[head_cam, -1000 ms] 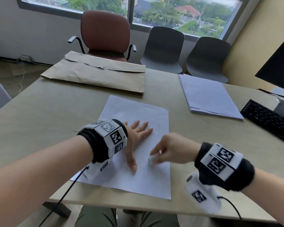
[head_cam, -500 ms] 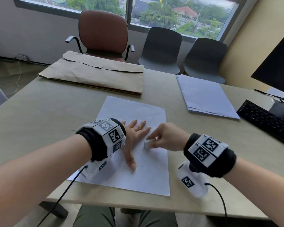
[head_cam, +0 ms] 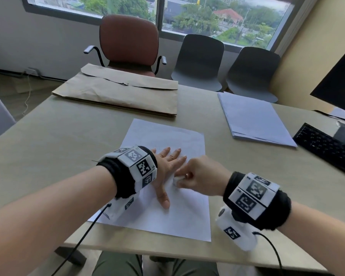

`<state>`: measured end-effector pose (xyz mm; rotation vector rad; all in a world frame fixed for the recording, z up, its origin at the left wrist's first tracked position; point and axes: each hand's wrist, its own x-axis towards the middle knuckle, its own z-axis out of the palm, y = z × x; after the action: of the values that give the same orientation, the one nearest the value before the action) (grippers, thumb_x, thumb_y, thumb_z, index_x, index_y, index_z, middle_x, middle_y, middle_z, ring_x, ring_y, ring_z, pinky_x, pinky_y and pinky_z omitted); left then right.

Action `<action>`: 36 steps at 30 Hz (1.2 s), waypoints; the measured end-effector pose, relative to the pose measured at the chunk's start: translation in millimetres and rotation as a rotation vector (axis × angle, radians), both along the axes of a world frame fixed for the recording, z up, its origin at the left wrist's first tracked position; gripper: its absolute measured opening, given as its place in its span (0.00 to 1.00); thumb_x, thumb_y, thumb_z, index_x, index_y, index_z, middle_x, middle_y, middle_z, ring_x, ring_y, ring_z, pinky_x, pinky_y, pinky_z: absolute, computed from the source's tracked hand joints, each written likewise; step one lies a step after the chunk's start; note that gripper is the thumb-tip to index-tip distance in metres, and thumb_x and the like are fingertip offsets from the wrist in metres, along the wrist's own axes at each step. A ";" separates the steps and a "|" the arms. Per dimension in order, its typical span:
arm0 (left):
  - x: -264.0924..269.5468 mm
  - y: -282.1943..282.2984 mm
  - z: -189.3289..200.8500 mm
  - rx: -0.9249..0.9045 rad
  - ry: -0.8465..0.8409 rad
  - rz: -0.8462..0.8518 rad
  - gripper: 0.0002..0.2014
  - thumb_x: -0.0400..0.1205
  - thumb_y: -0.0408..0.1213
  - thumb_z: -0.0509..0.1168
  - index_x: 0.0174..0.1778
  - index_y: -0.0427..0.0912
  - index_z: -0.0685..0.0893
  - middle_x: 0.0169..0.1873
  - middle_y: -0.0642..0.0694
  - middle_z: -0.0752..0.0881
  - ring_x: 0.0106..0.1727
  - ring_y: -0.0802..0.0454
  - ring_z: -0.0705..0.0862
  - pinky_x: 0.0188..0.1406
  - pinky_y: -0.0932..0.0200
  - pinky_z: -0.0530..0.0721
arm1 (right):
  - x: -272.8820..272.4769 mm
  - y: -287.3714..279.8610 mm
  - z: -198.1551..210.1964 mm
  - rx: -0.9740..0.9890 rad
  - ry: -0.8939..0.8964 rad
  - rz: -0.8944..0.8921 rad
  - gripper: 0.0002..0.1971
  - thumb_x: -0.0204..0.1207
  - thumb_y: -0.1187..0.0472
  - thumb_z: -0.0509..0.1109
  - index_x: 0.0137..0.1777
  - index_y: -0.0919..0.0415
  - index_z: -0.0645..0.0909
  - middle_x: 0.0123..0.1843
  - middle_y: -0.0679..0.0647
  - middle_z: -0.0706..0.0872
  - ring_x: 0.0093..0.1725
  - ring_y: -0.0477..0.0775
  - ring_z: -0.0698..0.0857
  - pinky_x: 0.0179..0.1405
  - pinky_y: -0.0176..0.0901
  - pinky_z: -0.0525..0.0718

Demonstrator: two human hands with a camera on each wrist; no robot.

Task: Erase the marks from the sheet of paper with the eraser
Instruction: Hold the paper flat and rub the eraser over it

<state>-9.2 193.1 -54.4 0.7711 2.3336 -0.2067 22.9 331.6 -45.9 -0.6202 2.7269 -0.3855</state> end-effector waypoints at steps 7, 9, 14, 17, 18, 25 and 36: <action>-1.3 -0.1 0.0 -0.008 -0.010 -0.001 0.67 0.66 0.59 0.75 0.78 0.48 0.25 0.78 0.47 0.24 0.80 0.43 0.26 0.78 0.37 0.35 | -5.6 -0.1 3.8 -0.042 -0.070 -0.003 0.10 0.73 0.54 0.71 0.52 0.53 0.88 0.22 0.41 0.75 0.29 0.41 0.77 0.31 0.31 0.70; -1.1 0.4 -0.4 -0.003 -0.014 -0.006 0.66 0.66 0.59 0.75 0.78 0.49 0.25 0.78 0.46 0.24 0.79 0.42 0.26 0.77 0.37 0.34 | -14.4 1.8 0.0 -0.069 -0.005 -0.068 0.10 0.73 0.54 0.71 0.52 0.52 0.89 0.25 0.42 0.74 0.33 0.45 0.75 0.37 0.36 0.71; -1.5 -0.1 -3.4 -0.003 -0.006 -0.001 0.68 0.65 0.60 0.76 0.78 0.47 0.24 0.78 0.47 0.24 0.80 0.43 0.27 0.78 0.37 0.35 | 14.0 -3.2 -3.8 -0.065 -0.126 0.036 0.08 0.73 0.55 0.71 0.48 0.54 0.89 0.20 0.41 0.77 0.25 0.40 0.75 0.31 0.31 0.71; -2.4 -0.1 -3.1 -0.009 -0.006 -0.003 0.68 0.65 0.60 0.76 0.78 0.47 0.24 0.78 0.46 0.24 0.80 0.42 0.27 0.78 0.37 0.35 | 2.5 -4.1 -0.5 -0.067 -0.084 -0.008 0.08 0.72 0.55 0.72 0.48 0.52 0.89 0.20 0.38 0.78 0.27 0.38 0.77 0.28 0.28 0.68; -2.6 0.0 -2.3 -0.010 -0.008 -0.006 0.67 0.65 0.60 0.75 0.78 0.48 0.25 0.78 0.46 0.24 0.80 0.42 0.27 0.78 0.36 0.35 | -3.2 -4.5 -0.7 -0.090 -0.051 -0.053 0.08 0.72 0.56 0.71 0.48 0.53 0.89 0.21 0.42 0.77 0.29 0.42 0.76 0.30 0.31 0.69; -1.7 1.8 -4.0 -0.021 0.006 -0.006 0.69 0.64 0.60 0.76 0.78 0.48 0.25 0.79 0.48 0.25 0.80 0.44 0.27 0.78 0.38 0.35 | 18.3 -6.9 1.9 -0.015 -0.105 0.057 0.09 0.75 0.57 0.68 0.48 0.57 0.88 0.30 0.47 0.83 0.32 0.47 0.79 0.35 0.36 0.78; -2.0 -0.9 -0.1 -0.009 -0.013 0.007 0.68 0.64 0.59 0.76 0.78 0.51 0.25 0.79 0.51 0.25 0.80 0.47 0.28 0.80 0.39 0.35 | 21.3 20.7 6.9 0.027 -0.149 0.123 0.09 0.73 0.55 0.71 0.51 0.52 0.88 0.22 0.39 0.75 0.27 0.42 0.74 0.31 0.25 0.69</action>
<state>-11.2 192.3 -54.5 0.7574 2.3218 -0.2078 44.2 352.3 -39.0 -0.7179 2.5344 -0.3500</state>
